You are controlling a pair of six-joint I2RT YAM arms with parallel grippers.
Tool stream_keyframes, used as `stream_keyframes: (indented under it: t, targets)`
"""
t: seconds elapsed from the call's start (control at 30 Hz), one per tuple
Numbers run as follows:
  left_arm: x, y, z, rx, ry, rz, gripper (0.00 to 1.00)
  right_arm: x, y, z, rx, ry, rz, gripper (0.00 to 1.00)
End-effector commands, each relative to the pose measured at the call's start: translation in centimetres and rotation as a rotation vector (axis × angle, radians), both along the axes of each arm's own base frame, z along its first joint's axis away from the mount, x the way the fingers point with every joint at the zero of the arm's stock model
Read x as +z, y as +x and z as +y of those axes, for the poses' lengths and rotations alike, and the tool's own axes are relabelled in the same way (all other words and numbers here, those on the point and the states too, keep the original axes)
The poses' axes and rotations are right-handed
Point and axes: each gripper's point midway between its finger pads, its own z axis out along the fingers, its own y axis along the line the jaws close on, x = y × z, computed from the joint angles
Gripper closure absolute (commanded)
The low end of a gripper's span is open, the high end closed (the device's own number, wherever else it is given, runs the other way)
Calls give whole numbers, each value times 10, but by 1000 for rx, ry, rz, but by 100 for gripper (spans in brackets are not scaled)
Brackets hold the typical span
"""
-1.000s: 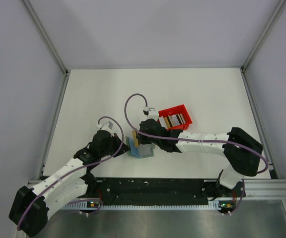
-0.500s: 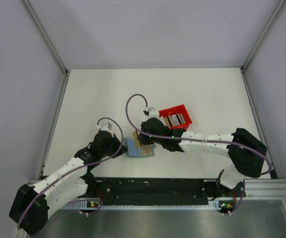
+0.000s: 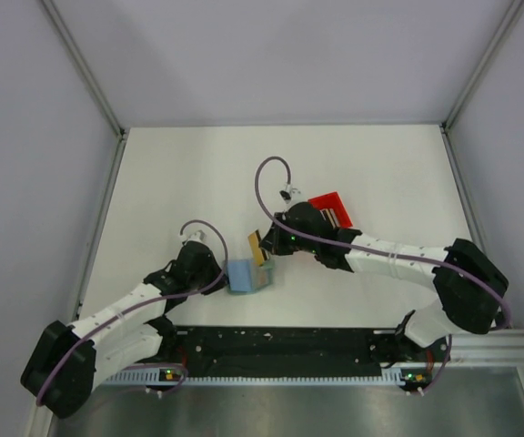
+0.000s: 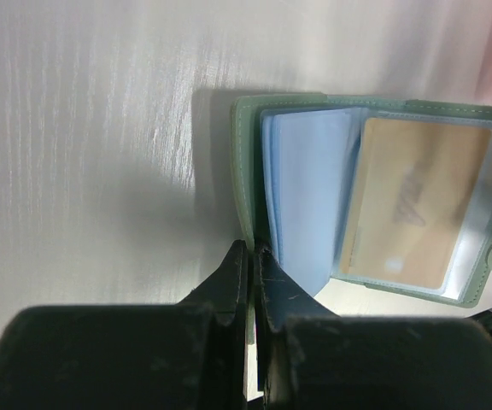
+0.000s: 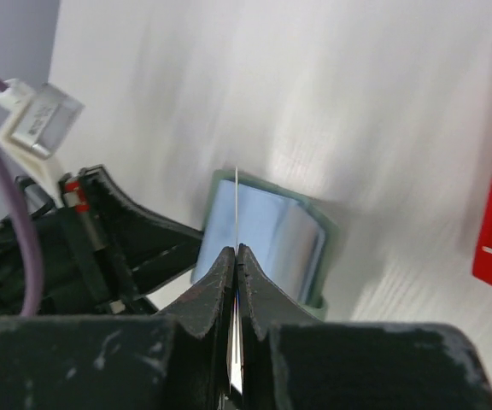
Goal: Put the credit cards into the card holder
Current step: Turn over the card slot in the card holder, then insert the credit card into the card holder.
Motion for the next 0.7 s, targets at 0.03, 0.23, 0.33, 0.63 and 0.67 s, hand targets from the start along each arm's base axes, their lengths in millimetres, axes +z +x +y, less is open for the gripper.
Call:
stream_keyframes:
  t: [0.03,0.23,0.33,0.63,0.67]
  targets:
    - [-3,2,1,1,6,-20,100,-21,-4,0,29,4,70,100]
    - [-2,4,0,-3,1,-25,100,-44,-15,14,93,15,162,100]
    - [-3,3,0,3,-1,-20,100,-63,-20,9,75,-2,213,100]
    - [-7,0,-2,15,-29,-10,100,-94,-26,-5,-6,-3,289,100]
    - [-7,-1,-2,14,-31,-10,100,-98,-26,-6,-13,-3,298,100]
